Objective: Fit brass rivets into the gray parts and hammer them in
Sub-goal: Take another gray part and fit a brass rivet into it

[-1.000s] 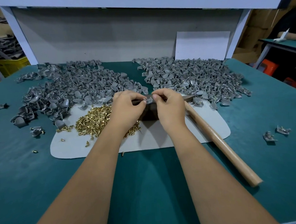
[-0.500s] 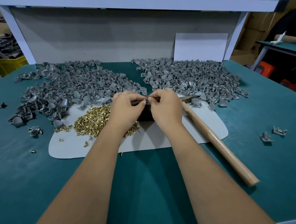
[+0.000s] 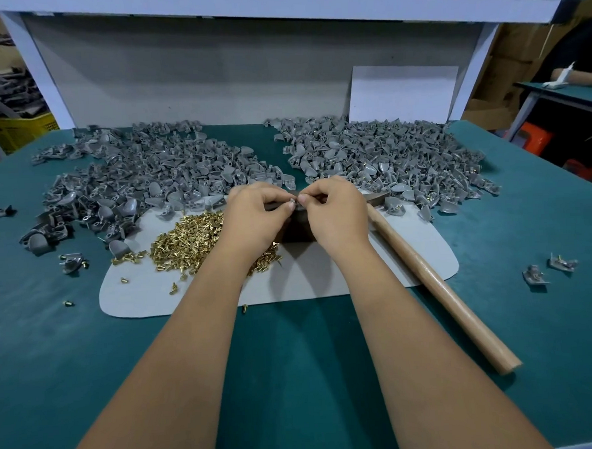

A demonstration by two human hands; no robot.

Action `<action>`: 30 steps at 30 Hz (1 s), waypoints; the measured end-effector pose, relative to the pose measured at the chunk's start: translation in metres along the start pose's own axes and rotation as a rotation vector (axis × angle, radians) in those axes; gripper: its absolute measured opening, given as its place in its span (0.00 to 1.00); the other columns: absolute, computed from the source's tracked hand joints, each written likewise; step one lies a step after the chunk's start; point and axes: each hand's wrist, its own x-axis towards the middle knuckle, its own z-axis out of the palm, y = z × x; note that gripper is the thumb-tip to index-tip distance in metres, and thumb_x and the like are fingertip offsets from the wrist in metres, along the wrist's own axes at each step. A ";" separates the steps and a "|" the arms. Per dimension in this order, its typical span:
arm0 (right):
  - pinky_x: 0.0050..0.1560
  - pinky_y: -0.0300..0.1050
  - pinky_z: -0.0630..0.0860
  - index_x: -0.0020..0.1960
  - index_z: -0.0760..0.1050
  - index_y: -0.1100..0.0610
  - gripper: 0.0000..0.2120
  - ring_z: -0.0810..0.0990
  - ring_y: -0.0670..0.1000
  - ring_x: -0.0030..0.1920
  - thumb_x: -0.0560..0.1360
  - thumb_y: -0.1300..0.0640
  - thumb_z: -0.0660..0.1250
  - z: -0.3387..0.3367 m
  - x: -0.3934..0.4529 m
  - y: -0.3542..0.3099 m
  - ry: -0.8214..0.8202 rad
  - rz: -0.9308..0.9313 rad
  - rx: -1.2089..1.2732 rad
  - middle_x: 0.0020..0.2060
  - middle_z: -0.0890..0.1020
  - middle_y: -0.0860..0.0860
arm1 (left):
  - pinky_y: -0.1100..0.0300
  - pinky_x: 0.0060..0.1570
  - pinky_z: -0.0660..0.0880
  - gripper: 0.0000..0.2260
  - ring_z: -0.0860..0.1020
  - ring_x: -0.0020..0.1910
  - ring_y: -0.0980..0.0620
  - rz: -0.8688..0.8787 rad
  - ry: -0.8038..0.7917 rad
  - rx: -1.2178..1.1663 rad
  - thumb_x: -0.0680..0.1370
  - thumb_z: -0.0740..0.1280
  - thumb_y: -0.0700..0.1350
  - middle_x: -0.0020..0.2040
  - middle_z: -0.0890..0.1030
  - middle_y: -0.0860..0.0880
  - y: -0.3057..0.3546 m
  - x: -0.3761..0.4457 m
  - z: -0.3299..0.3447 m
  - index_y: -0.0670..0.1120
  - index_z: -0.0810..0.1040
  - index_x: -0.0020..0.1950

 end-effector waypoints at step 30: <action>0.52 0.40 0.74 0.52 0.82 0.53 0.10 0.80 0.46 0.50 0.77 0.58 0.62 -0.009 0.003 0.011 0.029 0.095 0.298 0.45 0.84 0.47 | 0.45 0.65 0.71 0.05 0.76 0.61 0.43 -0.060 0.018 -0.032 0.77 0.71 0.43 0.52 0.83 0.49 -0.005 0.002 0.007 0.54 0.81 0.45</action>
